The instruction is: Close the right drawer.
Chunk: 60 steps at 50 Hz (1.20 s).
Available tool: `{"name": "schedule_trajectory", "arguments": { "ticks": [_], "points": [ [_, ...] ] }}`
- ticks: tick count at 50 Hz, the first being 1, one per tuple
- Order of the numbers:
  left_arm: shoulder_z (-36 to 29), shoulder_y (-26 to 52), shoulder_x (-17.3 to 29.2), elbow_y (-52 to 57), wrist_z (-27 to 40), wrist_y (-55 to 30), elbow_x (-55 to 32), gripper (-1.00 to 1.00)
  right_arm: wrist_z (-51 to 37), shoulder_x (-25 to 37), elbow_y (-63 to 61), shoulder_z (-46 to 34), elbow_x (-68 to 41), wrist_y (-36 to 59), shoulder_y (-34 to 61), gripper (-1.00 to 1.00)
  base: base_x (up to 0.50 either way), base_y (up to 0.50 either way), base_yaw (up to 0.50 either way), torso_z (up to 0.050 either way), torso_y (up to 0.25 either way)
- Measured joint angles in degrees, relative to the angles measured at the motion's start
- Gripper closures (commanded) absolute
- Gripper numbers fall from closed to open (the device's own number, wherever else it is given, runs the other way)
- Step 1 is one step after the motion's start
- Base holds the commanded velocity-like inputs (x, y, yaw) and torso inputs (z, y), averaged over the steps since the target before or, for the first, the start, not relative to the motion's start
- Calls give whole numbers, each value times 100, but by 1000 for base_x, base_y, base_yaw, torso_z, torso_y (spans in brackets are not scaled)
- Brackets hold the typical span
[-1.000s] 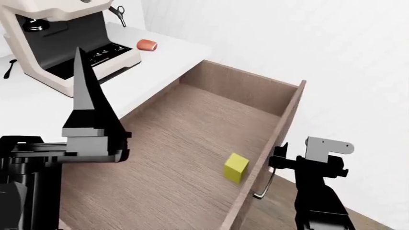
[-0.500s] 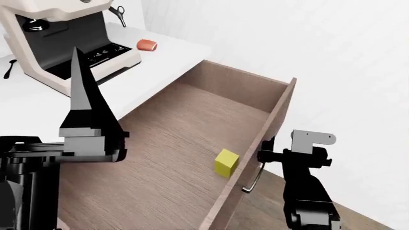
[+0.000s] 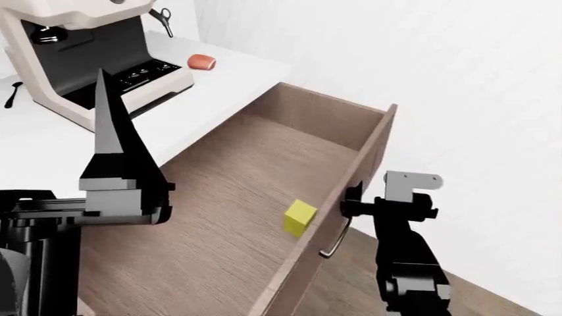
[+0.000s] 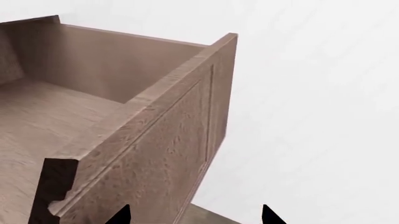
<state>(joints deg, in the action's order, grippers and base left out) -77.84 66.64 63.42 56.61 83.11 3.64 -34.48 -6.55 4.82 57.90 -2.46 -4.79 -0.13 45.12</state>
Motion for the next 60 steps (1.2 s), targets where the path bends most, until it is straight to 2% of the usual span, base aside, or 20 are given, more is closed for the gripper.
{"name": "schedule_trajectory", "arguments": {
  "ticks": [14, 23, 29, 34, 45, 60],
  "points": [
    [31, -73, 18, -16, -15, 43, 30, -100, 106, -152, 1341, -71, 50, -686, 623, -100, 0, 0, 0, 0, 0],
    [56, -109, 25, -27, -33, 71, 38, -100, 147, -223, 1688, -27, 85, -803, 813, -100, 0, 0, 0, 0, 1],
    [69, -155, 63, -46, -48, 128, 61, -100, 154, -255, 1711, -300, -137, -809, 885, -100, 0, 0, 0, 0, 2],
    [79, -200, 109, -66, -59, 184, 89, -100, 119, -268, 1711, -908, -690, -805, 971, -100, 0, 0, 0, 0, 2],
    [103, -260, 139, -76, -68, 220, 122, -100, -93, -319, 1711, -2929, -2628, -897, 1253, -100, 0, 0, 0, 0, 2],
    [132, -318, 134, -59, -67, 199, 144, -100, -275, -336, 1711, -4308, -4087, -1056, 1411, -100, 0, 0, 0, 0, 2]
  ]
}}
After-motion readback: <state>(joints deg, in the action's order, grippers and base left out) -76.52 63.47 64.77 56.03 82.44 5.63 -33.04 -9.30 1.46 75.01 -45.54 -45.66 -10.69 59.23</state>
